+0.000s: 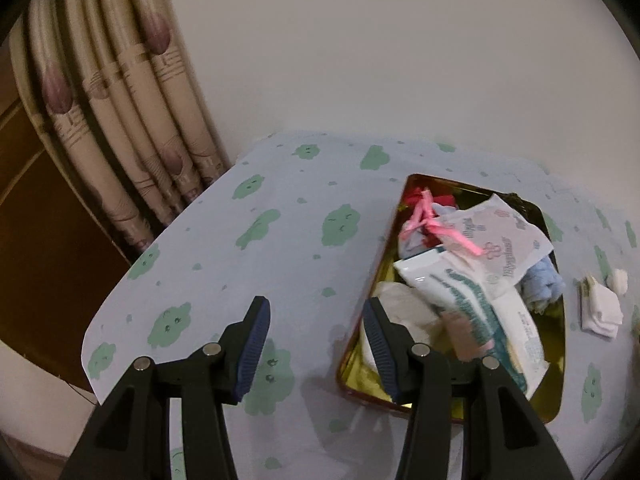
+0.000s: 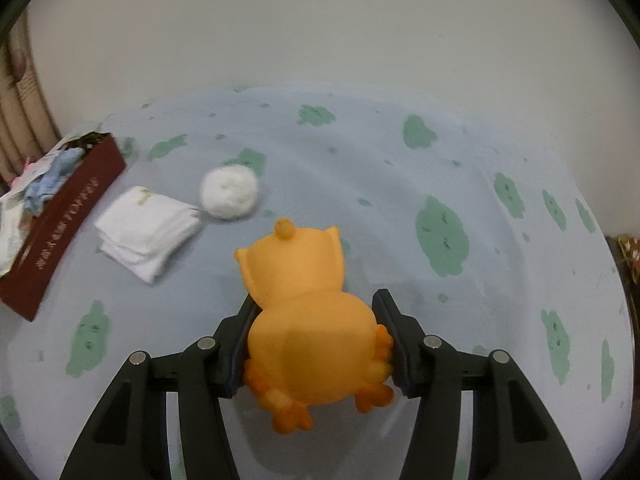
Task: Organize soft objects
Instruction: 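Carry the orange plush toy into the tin and open the right gripper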
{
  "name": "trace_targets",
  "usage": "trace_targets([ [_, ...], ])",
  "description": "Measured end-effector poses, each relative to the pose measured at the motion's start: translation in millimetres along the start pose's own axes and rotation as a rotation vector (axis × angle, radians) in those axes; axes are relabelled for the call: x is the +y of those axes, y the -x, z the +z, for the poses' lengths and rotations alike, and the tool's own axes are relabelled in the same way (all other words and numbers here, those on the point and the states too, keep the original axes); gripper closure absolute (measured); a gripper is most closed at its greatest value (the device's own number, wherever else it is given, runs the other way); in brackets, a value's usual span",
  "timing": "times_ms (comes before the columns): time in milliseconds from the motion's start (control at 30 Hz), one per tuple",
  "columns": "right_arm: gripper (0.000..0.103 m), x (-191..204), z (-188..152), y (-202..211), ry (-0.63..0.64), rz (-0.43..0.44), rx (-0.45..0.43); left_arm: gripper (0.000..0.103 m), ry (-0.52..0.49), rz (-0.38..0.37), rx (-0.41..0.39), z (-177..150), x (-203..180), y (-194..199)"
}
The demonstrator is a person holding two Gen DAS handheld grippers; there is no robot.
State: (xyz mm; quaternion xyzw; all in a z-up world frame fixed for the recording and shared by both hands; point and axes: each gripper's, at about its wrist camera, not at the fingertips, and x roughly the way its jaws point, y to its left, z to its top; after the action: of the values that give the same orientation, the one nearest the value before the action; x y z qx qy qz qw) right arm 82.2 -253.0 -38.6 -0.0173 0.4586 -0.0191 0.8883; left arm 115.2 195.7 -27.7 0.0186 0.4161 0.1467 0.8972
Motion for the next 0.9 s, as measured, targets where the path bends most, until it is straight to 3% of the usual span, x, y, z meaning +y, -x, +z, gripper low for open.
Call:
trace_targets([
  [500,0.051,122,25,30,0.168,0.167,-0.049,0.053,0.19,0.027,-0.014,-11,57,-11],
  [900,0.051,245,37,30,0.36,0.323,-0.044,0.053,0.245,0.021,-0.009,-11,68,-11],
])
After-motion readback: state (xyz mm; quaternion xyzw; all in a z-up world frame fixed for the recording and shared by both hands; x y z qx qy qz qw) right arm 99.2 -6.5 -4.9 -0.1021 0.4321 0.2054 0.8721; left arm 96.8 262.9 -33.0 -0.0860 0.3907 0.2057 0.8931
